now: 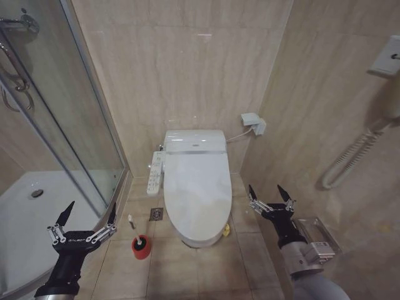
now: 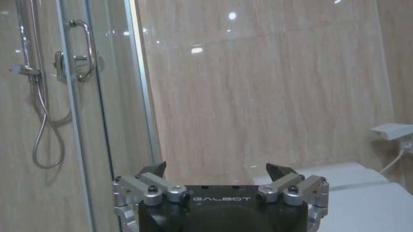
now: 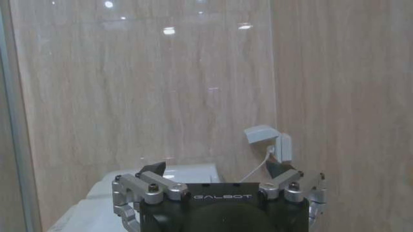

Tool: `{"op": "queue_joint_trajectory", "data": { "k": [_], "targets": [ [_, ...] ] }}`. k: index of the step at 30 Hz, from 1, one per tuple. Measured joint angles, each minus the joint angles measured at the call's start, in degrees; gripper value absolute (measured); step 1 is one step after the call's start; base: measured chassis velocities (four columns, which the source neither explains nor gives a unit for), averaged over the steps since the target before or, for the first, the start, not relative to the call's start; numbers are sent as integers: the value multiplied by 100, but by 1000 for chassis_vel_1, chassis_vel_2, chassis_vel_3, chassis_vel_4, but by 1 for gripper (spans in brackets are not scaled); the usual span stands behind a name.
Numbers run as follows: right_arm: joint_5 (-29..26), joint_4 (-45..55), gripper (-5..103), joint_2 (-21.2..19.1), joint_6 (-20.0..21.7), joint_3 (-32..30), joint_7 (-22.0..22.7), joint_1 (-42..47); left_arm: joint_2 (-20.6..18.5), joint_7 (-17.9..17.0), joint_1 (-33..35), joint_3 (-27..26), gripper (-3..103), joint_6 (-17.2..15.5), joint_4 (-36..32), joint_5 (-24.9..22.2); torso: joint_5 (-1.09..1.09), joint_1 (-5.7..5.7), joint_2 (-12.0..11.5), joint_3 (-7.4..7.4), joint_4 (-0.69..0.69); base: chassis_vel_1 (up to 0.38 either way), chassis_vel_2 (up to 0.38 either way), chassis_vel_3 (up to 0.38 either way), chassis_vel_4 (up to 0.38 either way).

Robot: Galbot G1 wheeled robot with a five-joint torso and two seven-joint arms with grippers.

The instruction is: Open the toilet lid, clean the toilet bowl with a toilet brush, close the toilet lid, and flush.

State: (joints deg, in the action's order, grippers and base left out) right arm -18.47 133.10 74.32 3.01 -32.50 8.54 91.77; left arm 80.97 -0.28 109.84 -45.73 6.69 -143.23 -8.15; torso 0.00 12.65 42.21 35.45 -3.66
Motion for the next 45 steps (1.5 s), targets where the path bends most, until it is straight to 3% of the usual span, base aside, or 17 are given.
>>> {"op": "queue_joint_trajectory", "data": {
  "k": [17, 35, 45],
  "targets": [
    [228, -600, 100, 106, -569, 160, 77, 723, 0, 0, 0, 0, 100, 0, 0, 0, 0, -2, 1, -1, -1, -49, 52, 51, -51],
    [1066, -2712, 100, 247, -1803, 373, -90, 996, 0, 0, 0, 0, 100, 0, 0, 0, 0, 0, 1, 0, 0, 0, 0, 0, 0],
    [1321, -3777, 100, 267, -2010, 500, -194, 552, 0, 0, 0, 0, 100, 0, 0, 0, 1, 0, 0, 0, -1, 0, 0, 0, 0]
  ]
}}
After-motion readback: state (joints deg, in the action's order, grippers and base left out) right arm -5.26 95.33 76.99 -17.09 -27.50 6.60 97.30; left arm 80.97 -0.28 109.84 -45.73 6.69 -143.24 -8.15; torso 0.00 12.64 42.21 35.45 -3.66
